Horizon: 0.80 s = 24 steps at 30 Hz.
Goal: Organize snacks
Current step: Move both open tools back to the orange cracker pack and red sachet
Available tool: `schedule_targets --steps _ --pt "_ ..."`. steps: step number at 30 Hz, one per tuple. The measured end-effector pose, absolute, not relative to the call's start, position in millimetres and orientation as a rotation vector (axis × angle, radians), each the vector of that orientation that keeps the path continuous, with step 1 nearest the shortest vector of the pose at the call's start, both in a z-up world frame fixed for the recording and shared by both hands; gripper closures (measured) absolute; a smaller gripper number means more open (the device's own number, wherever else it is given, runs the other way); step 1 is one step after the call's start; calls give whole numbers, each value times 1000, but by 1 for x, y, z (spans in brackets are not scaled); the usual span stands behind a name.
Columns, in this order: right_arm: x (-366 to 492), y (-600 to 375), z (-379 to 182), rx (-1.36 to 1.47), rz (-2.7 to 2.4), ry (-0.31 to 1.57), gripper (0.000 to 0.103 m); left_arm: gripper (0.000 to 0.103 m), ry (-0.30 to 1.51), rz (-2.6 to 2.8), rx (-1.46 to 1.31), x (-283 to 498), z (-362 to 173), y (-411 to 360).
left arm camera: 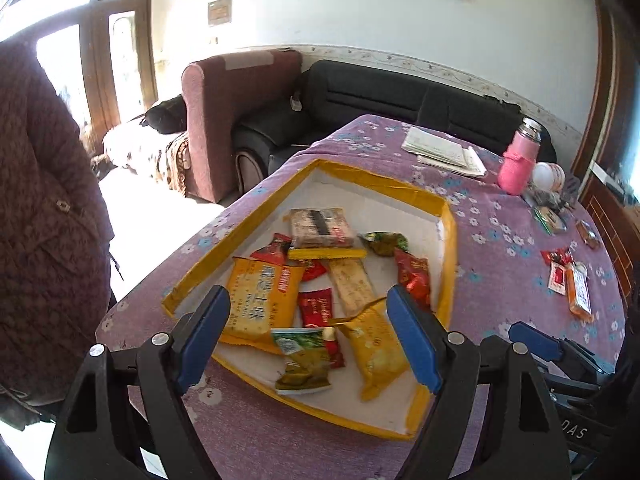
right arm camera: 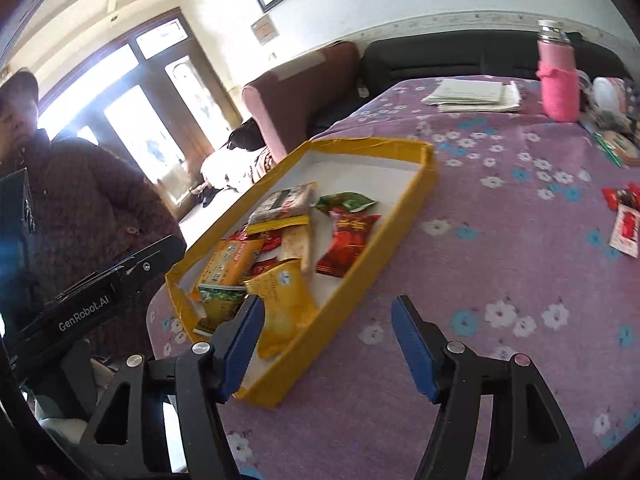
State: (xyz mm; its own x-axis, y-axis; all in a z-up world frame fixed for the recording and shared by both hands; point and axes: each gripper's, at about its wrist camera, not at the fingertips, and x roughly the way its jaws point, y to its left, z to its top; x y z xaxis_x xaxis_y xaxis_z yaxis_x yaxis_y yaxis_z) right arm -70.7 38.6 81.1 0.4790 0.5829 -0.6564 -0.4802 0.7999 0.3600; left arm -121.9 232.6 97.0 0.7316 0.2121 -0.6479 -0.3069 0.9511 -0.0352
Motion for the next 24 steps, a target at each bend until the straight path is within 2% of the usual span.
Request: schedule_targets --steps 16,24 --pt "-79 -53 91 260 573 753 32 22 724 170 38 -108 106 127" --pt "-70 -121 94 288 439 735 31 22 766 78 21 -100 98 106"
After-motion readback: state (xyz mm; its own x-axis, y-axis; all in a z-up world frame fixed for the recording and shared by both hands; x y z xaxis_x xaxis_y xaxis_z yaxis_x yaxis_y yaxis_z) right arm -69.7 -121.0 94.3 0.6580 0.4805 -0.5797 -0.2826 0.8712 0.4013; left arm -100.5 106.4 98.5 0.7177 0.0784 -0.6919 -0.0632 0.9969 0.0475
